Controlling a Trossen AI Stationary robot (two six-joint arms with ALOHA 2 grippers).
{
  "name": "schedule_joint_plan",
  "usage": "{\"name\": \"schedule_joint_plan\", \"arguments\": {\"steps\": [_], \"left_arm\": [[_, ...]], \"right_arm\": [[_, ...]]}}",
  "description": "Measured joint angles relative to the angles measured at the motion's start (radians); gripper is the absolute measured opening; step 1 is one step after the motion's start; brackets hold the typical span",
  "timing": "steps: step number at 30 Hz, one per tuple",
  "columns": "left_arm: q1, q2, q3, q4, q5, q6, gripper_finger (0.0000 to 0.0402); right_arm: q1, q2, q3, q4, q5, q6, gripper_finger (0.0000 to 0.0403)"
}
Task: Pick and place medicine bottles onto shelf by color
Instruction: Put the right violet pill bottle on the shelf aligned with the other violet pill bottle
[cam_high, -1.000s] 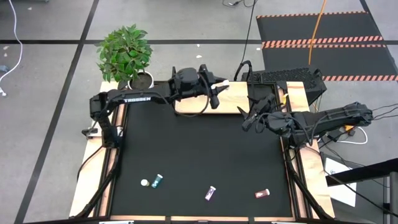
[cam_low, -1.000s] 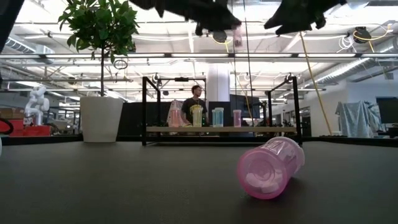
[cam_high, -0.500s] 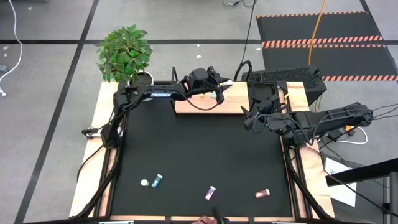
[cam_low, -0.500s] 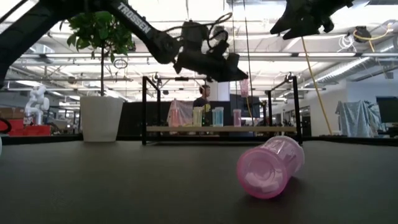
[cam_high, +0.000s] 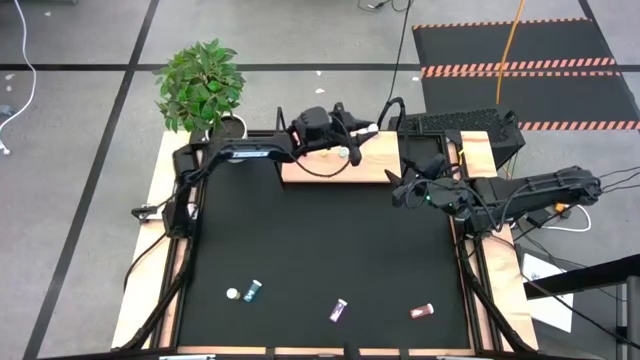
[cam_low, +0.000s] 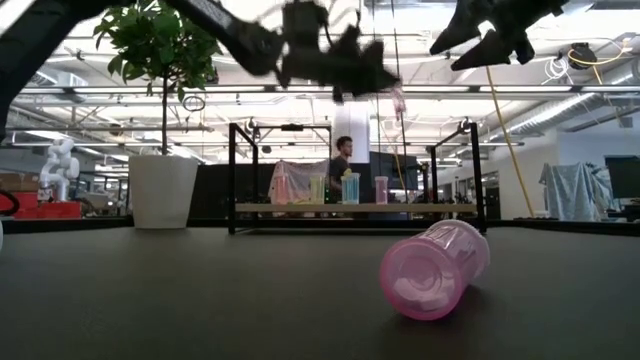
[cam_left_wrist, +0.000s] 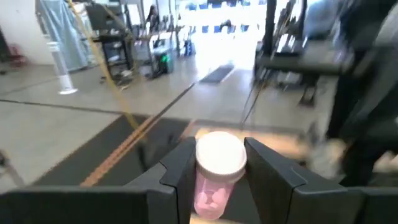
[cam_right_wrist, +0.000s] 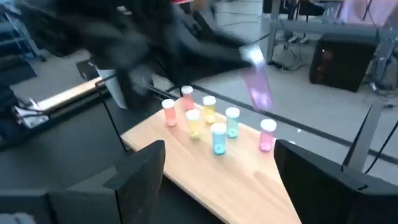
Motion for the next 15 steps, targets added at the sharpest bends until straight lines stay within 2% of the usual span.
{"name": "schedule_joint_plan", "arguments": {"steps": [6, 8, 12, 15], "left_arm": [[-0.027, -0.142, 0.001, -0.013, 0.024, -0.242, 0.0127], [-0.034, -0.179, 0.001, -0.011, 0.031, -0.334, 0.0127], [-0.050, -0.212, 0.002, 0.013, 0.079, -0.510, 0.0127], [-0.075, -0.215, 0.001, 0.060, 0.105, -0.566, 0.0127]], "right_arm": [[0.001, -0.095, 0.000, 0.163, -0.006, -0.105, 0.0297], [-0.004, -0.140, 0.000, 0.234, -0.101, -0.159, 0.0297], [-0.058, -0.187, 0.001, 0.358, -0.377, -0.203, 0.0297], [-0.102, -0.171, 0.001, 0.423, -0.496, -0.202, 0.0297]]}}
